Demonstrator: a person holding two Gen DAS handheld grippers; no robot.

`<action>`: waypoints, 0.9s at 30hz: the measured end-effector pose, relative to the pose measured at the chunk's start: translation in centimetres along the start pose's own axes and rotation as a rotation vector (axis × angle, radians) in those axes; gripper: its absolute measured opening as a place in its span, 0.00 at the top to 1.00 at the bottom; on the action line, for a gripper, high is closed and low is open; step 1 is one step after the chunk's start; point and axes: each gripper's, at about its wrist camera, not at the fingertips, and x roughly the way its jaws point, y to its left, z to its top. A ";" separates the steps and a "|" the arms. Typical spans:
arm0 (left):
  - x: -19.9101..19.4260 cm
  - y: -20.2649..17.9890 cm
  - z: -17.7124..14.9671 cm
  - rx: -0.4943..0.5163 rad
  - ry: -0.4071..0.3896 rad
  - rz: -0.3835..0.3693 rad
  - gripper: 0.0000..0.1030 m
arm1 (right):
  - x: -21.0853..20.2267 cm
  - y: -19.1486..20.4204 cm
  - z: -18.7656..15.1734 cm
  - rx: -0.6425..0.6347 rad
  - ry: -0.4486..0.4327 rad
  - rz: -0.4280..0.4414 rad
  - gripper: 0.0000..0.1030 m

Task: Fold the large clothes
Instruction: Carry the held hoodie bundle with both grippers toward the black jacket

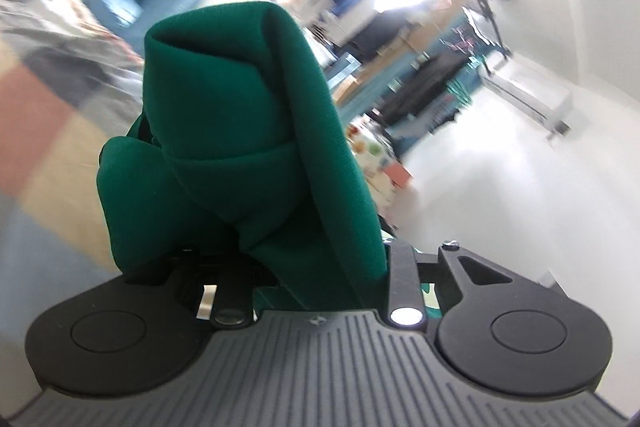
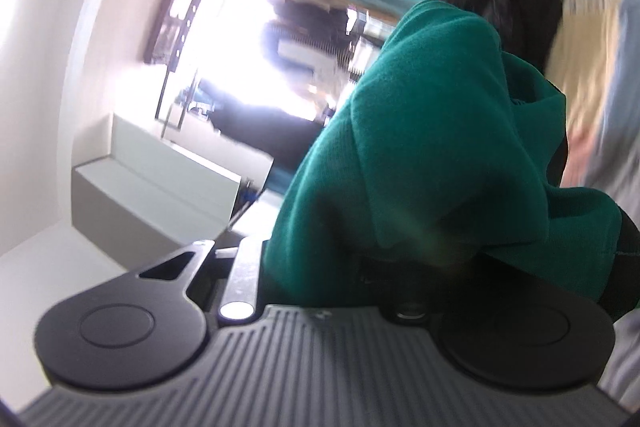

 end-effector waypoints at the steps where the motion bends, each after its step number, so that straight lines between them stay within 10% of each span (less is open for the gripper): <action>1: 1.9 -1.0 0.2 0.004 0.019 -0.013 0.68 | 0.0 -0.2 1.7 -0.012 -0.018 -0.009 0.71; 13: 23.4 -4.4 -4.7 0.095 0.203 -0.072 0.68 | 2.6 -10.9 14.3 -0.100 -0.120 -0.132 0.71; 20: 29.1 4.5 -10.5 0.169 0.337 -0.011 0.68 | 5.4 -21.3 12.4 -0.090 0.004 -0.266 0.71; 27: 27.7 8.5 -12.5 0.238 0.357 -0.052 0.67 | 4.6 -22.4 8.8 -0.146 0.076 -0.309 0.70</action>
